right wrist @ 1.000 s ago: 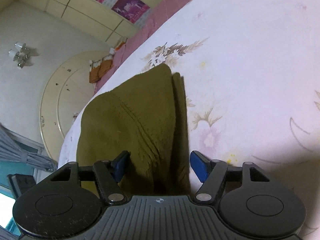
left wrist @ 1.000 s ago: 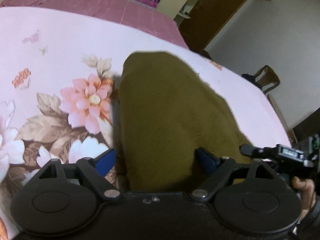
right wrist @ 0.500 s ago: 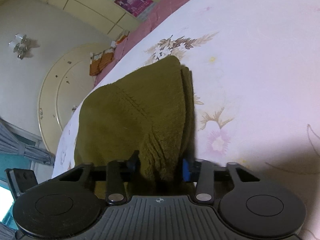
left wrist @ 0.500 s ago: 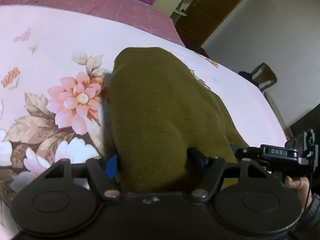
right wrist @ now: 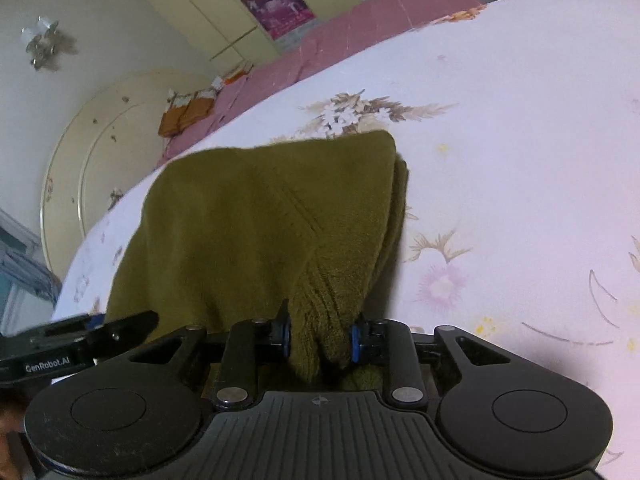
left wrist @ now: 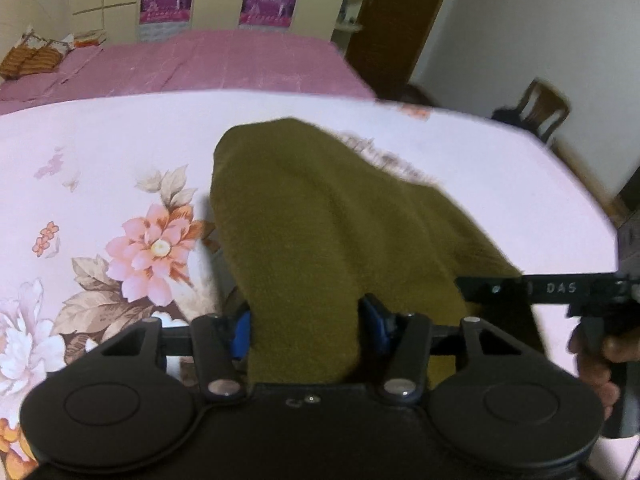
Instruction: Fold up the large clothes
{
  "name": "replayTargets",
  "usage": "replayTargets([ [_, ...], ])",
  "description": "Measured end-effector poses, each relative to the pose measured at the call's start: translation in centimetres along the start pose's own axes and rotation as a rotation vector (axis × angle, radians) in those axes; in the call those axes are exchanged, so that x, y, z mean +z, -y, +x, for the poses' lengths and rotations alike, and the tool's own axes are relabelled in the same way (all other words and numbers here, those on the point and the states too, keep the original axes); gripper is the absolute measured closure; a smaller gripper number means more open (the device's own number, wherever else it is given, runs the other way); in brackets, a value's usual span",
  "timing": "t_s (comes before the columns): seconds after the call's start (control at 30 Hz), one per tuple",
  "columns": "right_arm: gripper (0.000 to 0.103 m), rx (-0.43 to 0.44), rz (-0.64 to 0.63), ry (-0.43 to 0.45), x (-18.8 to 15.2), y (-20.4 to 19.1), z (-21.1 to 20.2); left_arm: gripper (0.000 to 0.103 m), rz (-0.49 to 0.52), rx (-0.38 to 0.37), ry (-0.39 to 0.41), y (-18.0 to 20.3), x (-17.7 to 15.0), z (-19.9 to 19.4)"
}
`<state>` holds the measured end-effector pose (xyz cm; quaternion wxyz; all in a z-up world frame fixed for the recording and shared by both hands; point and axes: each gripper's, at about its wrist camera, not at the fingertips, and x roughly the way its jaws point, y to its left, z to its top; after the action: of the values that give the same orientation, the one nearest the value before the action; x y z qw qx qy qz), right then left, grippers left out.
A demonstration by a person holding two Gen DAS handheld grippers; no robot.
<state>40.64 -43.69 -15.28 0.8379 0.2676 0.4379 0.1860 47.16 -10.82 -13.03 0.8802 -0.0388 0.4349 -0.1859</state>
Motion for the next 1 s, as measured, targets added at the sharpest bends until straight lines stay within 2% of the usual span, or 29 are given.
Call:
replayTargets([
  [0.07,0.078,0.030,-0.015,0.021,0.1,-1.0,-1.1,0.054,-0.005,-0.018,0.015,-0.2,0.0,-1.3],
  [0.17,0.078,0.025,-0.059,0.044,0.0,-3.3,-2.2,0.060,0.020,-0.017,0.026,-0.4,-0.2,-2.6],
  [0.2,0.078,0.030,-0.069,0.050,-0.1,-4.1,-2.5,0.070,0.032,-0.014,0.036,-0.6,-0.2,-3.1],
  [0.23,0.078,0.027,-0.081,0.056,-0.2,-5.0,-2.7,0.087,0.039,-0.017,0.045,-0.7,-0.2,-3.7],
  [0.27,0.078,0.022,-0.094,0.062,-0.3,-5.8,-2.8,0.095,0.043,-0.034,0.060,-1.1,-0.1,-4.4],
  [0.33,0.078,0.019,-0.125,0.064,-0.5,-7.6,-2.7,0.093,0.052,-0.048,0.058,-1.6,0.2,-5.2],
  [0.37,0.078,-0.021,-0.141,0.056,-0.6,-8.2,-2.1,0.093,0.076,-0.032,0.034,-1.8,0.2,-4.9],
  [0.4,0.078,-0.058,-0.149,0.049,-0.8,-8.4,-1.5,0.078,0.083,-0.019,0.037,-2.2,0.1,-4.7],
  [0.43,0.078,-0.081,-0.133,0.045,-1.1,-8.1,-1.0,0.048,0.063,0.002,0.052,-3.1,-0.2,-4.6],
  [0.47,0.078,-0.102,-0.105,0.040,-1.3,-7.4,-0.6,0.028,0.045,0.015,0.062,-3.9,-0.4,-4.6],
  [0.5,0.078,-0.111,-0.088,0.039,-1.6,-6.7,-0.4,0.001,0.011,0.020,0.088,-5.1,-0.8,-4.8],
  [0.53,0.078,-0.113,-0.079,0.039,-1.8,-6.0,-0.4,0.000,-0.028,0.003,0.097,-6.3,-1.2,-4.7],
  [0.57,0.077,-0.108,-0.054,0.044,-1.9,-5.1,-0.6,0.001,-0.086,-0.044,0.061,-7.7,-1.6,-4.1],
  [0.6,0.064,-0.094,-0.026,0.051,-1.9,-4.3,-0.7,0.002,-0.166,-0.115,0.024,-9.1,-2.1,-3.0],
  [0.63,0.052,-0.099,-0.003,0.060,-1.9,-3.5,-0.7,0.008,-0.215,-0.170,0.010,-10.0,-2.4,-2.1],
  [0.67,0.042,-0.127,-0.005,0.064,-1.9,-3.3,-0.7,0.009,-0.254,-0.218,0.002,-10.5,-2.6,-1.2],
  [0.7,0.042,-0.124,-0.003,0.051,-1.8,-2.8,-0.1,0.009,-0.289,-0.261,-0.008,-10.9,-2.6,-0.3],
  [0.8,0.042,-0.028,0.098,-0.024,-1.7,-0.2,1.9,0.007,-0.386,-0.406,-0.063,-11.4,-2.5,2.7],
  [0.83,0.041,0.012,0.132,-0.026,-1.7,0.7,2.3,0.006,-0.399,-0.420,-0.077,-11.2,-2.5,3.4],
  [0.87,0.042,0.051,0.151,-0.022,-1.5,1.5,2.4,0.008,-0.399,-0.405,-0.086,-10.9,-2.5,4.1],
  [0.93,0.062,0.081,0.162,-0.039,-1.2,1.9,2.8,0.038,-0.357,-0.390,-0.084,-9.8,-2.4,5.0],
  [1.0,0.070,0.078,0.139,-0.046,-1.0,1.6,3.2,0.039,-0.302,-0.346,-0.065,-7.9,-1.8,5.2],
])
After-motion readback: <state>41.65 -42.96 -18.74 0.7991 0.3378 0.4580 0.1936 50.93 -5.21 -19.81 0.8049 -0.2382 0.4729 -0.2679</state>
